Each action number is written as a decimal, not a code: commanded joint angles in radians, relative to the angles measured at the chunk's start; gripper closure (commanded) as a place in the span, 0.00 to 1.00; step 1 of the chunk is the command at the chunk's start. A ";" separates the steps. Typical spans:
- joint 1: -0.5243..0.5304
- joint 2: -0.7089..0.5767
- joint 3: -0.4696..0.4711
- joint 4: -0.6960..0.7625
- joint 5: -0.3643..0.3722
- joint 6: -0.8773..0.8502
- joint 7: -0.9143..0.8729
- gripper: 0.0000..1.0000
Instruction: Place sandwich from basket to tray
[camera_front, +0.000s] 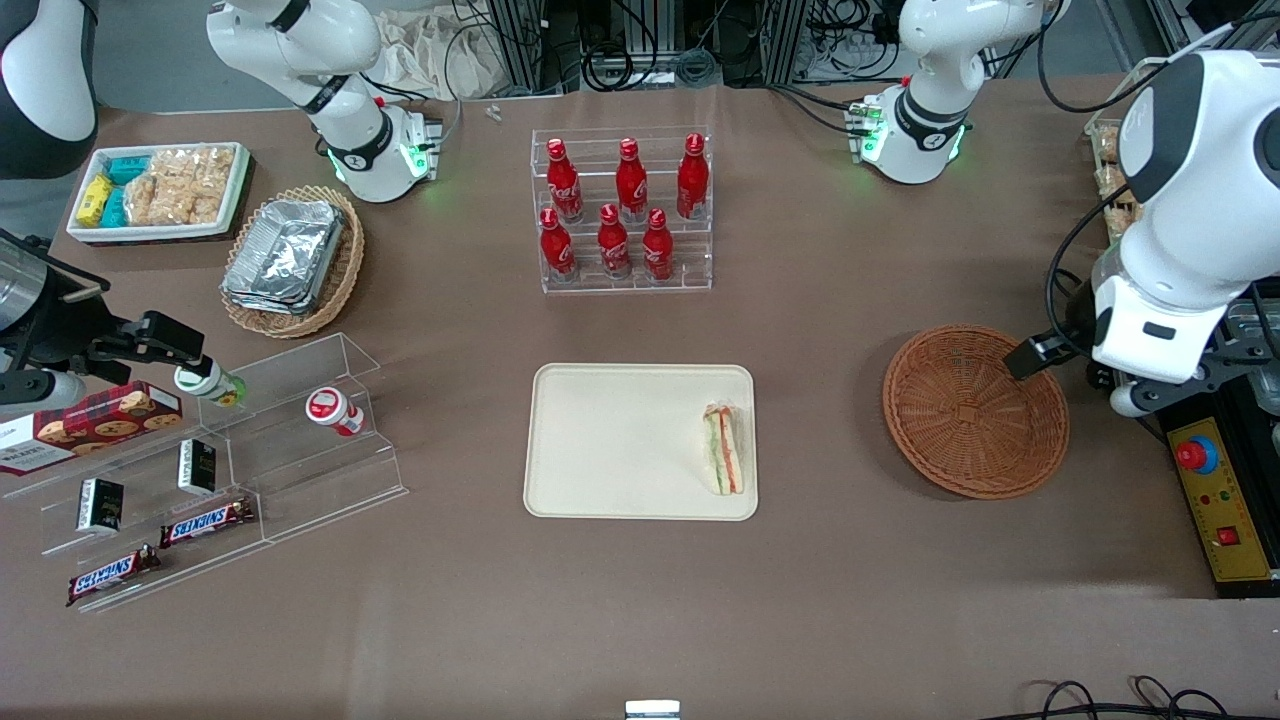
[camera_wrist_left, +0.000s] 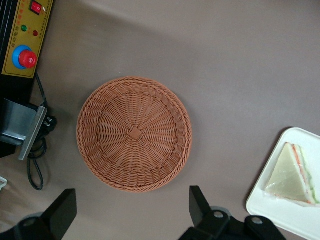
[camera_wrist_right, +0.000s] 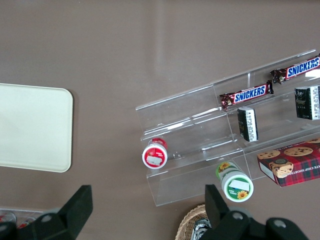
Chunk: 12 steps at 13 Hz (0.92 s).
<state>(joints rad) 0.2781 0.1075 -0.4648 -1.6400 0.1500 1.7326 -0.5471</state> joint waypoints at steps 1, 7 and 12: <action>0.009 -0.066 0.009 -0.055 -0.058 0.004 0.113 0.00; -0.264 -0.115 0.376 -0.130 -0.122 0.030 0.318 0.00; -0.215 -0.155 0.396 -0.198 -0.152 0.090 0.503 0.00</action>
<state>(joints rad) 0.0484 -0.0097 -0.0693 -1.8154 0.0181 1.8081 -0.0965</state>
